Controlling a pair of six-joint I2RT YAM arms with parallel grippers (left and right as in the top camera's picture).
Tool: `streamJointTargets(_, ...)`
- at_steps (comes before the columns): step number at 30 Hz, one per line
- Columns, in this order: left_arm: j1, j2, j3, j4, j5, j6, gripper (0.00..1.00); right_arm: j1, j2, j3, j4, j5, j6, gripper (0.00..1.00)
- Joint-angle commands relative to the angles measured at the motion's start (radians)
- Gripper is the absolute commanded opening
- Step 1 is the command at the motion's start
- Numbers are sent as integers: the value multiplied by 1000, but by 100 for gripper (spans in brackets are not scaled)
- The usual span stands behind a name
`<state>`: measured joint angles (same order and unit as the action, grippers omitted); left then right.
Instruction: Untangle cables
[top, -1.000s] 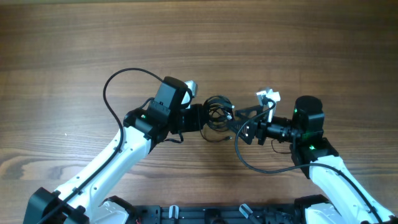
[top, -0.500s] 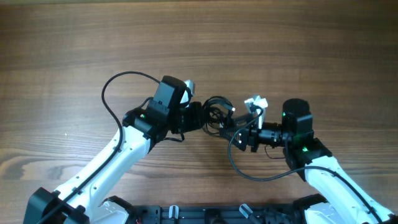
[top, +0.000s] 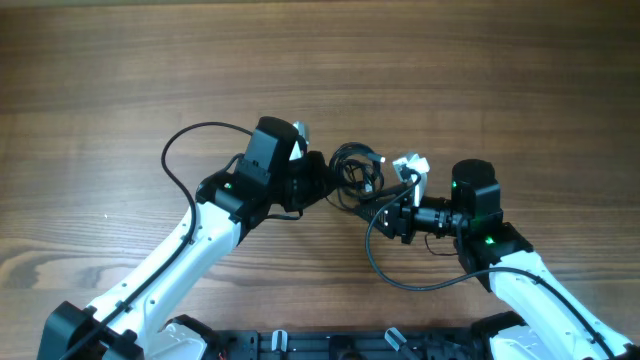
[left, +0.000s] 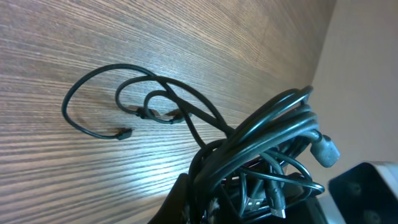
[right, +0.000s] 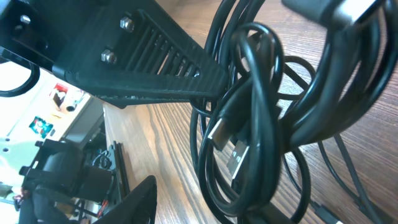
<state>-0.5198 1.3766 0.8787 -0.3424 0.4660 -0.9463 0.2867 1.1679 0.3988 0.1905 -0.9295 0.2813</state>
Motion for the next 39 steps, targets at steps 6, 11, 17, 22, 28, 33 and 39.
streamJointTargets(6, -22, 5, 10, 10, 12, -84, 4, 9, 7, 0, 13, 43, -3, 15)
streamJointTargets(11, 13, 5, 10, -3, -41, -84, 4, 1, 6, 0, 3, 100, 82, 5)
streamJointTargets(17, 151, 5, 10, -219, -192, -83, 4, -252, -29, 0, -76, 95, 199, 5)
streamJointTargets(22, 227, 5, 10, -218, -190, -83, 4, -400, -32, 0, -153, 95, 231, 5)
streamJointTargets(28, 181, 5, 10, -143, -187, 50, 4, -357, -32, 1, -131, -8, 103, 51)
streamJointTargets(33, 161, -18, 10, -140, -195, 113, 4, -206, -35, 52, -118, 97, 67, 60)
streamJointTargets(39, 138, -70, 10, -140, -241, 110, 4, 166, -35, 140, -138, 630, 94, 68)
